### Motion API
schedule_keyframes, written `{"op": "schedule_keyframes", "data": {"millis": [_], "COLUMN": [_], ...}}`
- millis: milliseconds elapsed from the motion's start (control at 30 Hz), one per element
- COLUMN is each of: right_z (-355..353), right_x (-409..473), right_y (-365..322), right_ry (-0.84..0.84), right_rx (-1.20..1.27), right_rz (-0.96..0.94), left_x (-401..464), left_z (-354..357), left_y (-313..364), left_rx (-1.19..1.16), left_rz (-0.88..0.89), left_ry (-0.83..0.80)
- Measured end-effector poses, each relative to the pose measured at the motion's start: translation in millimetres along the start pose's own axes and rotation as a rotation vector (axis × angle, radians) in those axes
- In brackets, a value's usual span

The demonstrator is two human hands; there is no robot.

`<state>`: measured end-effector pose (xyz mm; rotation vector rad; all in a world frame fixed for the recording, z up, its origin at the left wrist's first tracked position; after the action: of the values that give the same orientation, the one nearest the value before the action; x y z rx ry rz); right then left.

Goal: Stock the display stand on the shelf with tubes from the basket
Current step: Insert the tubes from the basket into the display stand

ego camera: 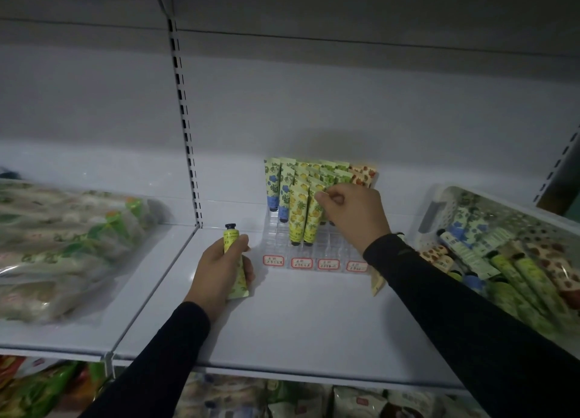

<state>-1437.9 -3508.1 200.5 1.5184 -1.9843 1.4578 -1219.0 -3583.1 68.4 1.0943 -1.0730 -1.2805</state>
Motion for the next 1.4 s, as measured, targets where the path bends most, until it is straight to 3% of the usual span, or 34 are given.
{"op": "schedule_keyframes", "data": {"millis": [967, 1400], "right_z": [6, 12], "right_x": [8, 4], "right_y": [-5, -8], "right_ry": [-0.058, -0.026], "right_rx": [-0.13, -0.078], "right_rz": [-0.074, -0.075], "left_x": [1, 1], "left_z": [2, 2], "left_y": [-2, -2], "left_rx": [0.025, 0.016], "left_rz": [0.03, 0.03], "left_ry": [-0.012, -0.015]}}
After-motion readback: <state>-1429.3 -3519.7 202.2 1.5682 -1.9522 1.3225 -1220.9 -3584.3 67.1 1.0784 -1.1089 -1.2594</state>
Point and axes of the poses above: each hand's wrist, its own x-axis towards the middle knuckle, its own z-axis out of the palm, y = z × x, the point moved 9 cm from there along x, towards the middle knuckle, and after that the axes turned 14 degrees about y, right-handed, at the moved point
